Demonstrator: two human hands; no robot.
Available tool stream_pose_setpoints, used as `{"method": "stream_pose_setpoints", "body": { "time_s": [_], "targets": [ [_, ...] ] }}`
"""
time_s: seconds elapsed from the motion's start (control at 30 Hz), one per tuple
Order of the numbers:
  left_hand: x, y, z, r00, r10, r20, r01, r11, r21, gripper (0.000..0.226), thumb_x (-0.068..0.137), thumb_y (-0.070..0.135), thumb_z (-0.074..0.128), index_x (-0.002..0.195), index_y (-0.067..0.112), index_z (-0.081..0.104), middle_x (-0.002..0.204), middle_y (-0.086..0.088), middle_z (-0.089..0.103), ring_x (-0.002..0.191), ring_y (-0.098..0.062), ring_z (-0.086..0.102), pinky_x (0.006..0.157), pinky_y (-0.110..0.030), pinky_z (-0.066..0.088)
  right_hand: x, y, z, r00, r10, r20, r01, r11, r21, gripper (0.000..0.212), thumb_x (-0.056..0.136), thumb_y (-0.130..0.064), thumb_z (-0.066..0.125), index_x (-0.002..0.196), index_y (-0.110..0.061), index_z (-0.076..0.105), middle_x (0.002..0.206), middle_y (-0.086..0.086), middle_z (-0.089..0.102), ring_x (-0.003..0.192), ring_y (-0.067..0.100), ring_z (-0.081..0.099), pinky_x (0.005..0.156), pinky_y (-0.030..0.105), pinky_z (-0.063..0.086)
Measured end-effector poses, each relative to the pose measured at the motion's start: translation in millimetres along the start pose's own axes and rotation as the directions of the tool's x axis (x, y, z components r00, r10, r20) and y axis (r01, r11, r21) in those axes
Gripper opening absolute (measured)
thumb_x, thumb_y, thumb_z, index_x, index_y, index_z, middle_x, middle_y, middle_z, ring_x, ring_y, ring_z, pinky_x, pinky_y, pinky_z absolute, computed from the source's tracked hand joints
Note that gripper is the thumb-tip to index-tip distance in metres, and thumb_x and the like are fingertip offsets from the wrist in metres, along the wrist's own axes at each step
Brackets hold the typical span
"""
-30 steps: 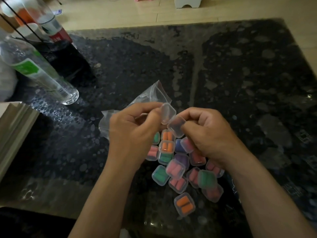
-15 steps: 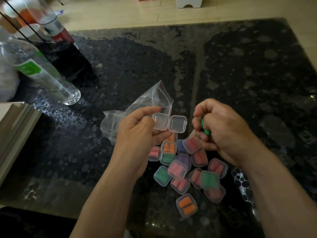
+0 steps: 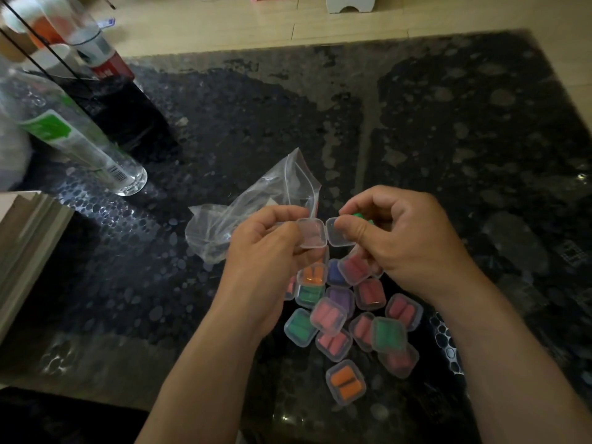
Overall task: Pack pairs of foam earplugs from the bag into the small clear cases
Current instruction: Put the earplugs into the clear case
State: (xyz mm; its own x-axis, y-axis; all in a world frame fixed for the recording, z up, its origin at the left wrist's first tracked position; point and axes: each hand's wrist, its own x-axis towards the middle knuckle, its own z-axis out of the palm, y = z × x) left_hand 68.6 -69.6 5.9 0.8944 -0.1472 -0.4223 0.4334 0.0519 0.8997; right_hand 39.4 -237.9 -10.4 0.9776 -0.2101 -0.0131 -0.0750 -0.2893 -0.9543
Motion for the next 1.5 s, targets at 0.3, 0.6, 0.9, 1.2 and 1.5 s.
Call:
{"method": "stream_pose_setpoints", "body": {
  "time_s": [0.3, 0.6, 0.9, 1.2, 1.5],
  "targets": [
    [-5.4, 4.3, 5.5, 0.997, -0.07, 0.022, 0.072, 0.989, -0.128, 0.03, 0.098, -0.007, 0.04, 0.109, 0.006, 0.065, 0.1, -0.021, 0.069, 0.083, -0.039, 0.077, 0.071, -0.046, 0.062, -3.1, -0.9, 2.8, 0.995, 0.018, 0.099, 0.007, 0.969, -0.246, 0.028, 0.077, -0.031, 0.087, 0.082, -0.028, 0.059, 0.073, -0.009, 0.068, 0.065, 0.002, 0.062, 0.057, 0.015, 0.048],
    [-7.3, 6.8, 8.9, 0.995, -0.055, 0.083, 0.071, 0.978, -0.195, 0.027, 0.095, -0.011, 0.04, 0.104, 0.004, 0.06, 0.104, -0.027, 0.072, 0.088, -0.037, 0.076, 0.074, -0.045, 0.063, -4.6, -4.7, 6.8, 0.997, -0.067, 0.041, 0.074, 0.974, -0.212, 0.011, 0.082, -0.028, 0.081, 0.082, -0.027, 0.071, 0.072, -0.012, 0.067, 0.071, 0.003, 0.065, 0.06, 0.018, 0.053],
    [-4.9, -4.0, 2.9, 0.994, 0.055, 0.095, -0.062, 0.996, 0.066, 0.058, 0.064, 0.01, 0.092, 0.109, 0.012, 0.055, 0.087, -0.009, 0.076, 0.08, -0.029, 0.073, 0.076, -0.048, 0.059, -5.3, -7.9, 6.1, 0.993, -0.09, -0.082, 0.083, 0.993, -0.082, 0.022, 0.083, -0.029, 0.081, 0.071, -0.02, 0.065, 0.061, -0.003, 0.063, 0.054, 0.008, 0.058, 0.049, 0.023, 0.049],
    [-2.0, -5.7, 4.5, 0.991, 0.13, -0.03, -0.127, 0.988, 0.09, 0.04, 0.078, -0.009, 0.08, 0.104, 0.013, 0.059, 0.088, -0.01, 0.074, 0.077, -0.026, 0.072, 0.076, -0.048, 0.063, -3.8, -7.3, 4.1, 0.995, -0.071, -0.07, 0.077, 0.992, 0.098, 0.025, 0.09, 0.001, 0.068, 0.089, -0.023, 0.075, 0.073, -0.003, 0.074, 0.063, 0.012, 0.072, 0.058, 0.027, 0.06],
    [-3.3, -4.5, 4.4, 0.987, 0.16, -0.008, -0.159, 0.986, 0.051, 0.035, 0.08, -0.007, 0.078, 0.102, 0.015, 0.062, 0.087, -0.007, 0.077, 0.079, -0.022, 0.074, 0.07, -0.033, 0.062, -4.7, -4.4, 6.6, 0.98, -0.196, -0.02, 0.189, 0.965, -0.182, 0.014, 0.077, -0.009, 0.084, 0.079, -0.019, 0.076, 0.093, -0.009, 0.066, 0.079, 0.009, 0.065, 0.068, 0.017, 0.053]
  ]
}}
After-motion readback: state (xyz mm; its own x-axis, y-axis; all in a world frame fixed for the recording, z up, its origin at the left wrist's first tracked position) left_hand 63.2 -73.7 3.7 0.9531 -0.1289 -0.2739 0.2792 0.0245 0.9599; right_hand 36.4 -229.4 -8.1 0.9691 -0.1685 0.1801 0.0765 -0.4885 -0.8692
